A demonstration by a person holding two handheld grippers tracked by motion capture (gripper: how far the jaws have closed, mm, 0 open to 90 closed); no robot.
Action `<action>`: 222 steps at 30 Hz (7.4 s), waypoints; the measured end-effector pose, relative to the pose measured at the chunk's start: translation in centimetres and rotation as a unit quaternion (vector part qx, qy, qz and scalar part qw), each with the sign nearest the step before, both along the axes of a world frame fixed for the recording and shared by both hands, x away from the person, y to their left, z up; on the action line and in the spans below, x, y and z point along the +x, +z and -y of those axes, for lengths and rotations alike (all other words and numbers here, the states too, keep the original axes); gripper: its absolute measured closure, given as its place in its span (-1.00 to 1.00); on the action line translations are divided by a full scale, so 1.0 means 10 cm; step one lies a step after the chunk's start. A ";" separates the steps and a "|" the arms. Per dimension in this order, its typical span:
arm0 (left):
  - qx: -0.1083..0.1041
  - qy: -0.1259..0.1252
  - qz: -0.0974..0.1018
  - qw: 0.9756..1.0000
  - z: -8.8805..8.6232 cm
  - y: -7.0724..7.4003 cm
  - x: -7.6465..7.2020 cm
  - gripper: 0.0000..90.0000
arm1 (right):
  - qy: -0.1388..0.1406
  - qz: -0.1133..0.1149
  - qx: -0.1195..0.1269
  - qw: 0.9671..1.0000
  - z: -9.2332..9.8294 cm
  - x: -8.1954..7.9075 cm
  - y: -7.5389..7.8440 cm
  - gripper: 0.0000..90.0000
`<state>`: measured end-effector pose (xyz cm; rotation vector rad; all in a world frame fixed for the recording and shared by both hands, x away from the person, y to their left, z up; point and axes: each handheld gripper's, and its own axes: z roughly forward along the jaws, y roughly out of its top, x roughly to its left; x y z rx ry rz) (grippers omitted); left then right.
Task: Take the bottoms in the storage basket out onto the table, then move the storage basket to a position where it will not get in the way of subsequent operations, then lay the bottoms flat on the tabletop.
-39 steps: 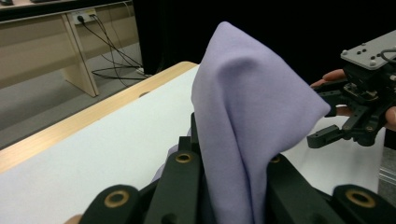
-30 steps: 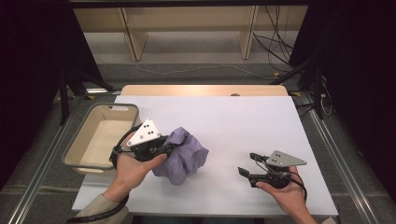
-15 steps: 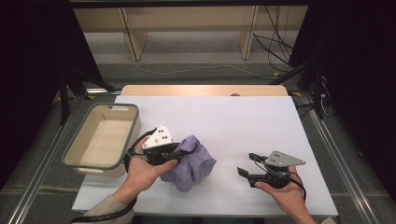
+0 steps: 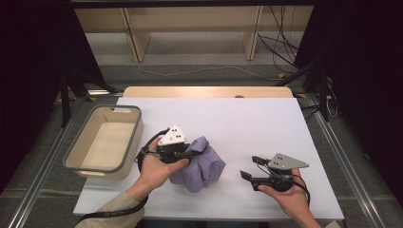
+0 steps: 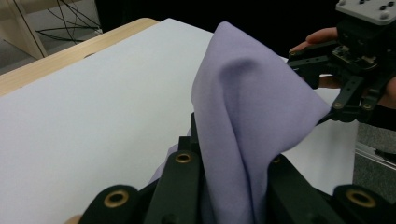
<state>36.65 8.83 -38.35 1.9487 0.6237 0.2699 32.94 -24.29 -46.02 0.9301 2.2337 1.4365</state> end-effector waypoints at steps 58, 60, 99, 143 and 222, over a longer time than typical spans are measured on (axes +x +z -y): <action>0.059 0.054 -0.033 0.996 0.34 -0.60 0.59 0.79 | -0.002 0.004 -0.007 1.000 0.00 0.00 0.01 -0.35; 0.061 0.056 -0.032 0.996 0.34 -0.62 0.60 0.79 | -0.003 0.003 -0.007 1.000 0.00 0.00 0.00 -0.35; 0.123 0.050 -0.047 0.990 0.50 -0.85 0.71 0.72 | 0.001 -0.001 -0.010 1.000 -0.01 0.00 -0.01 -0.35; 0.072 0.052 -0.046 0.995 -0.09 -0.47 0.10 -0.66 | -0.007 -0.005 -0.009 1.000 0.00 0.00 -0.01 -0.37; 0.103 0.003 0.015 0.995 -0.25 -0.76 -0.44 -0.29 | -0.016 -0.011 -0.001 1.000 0.07 0.01 -0.02 -0.38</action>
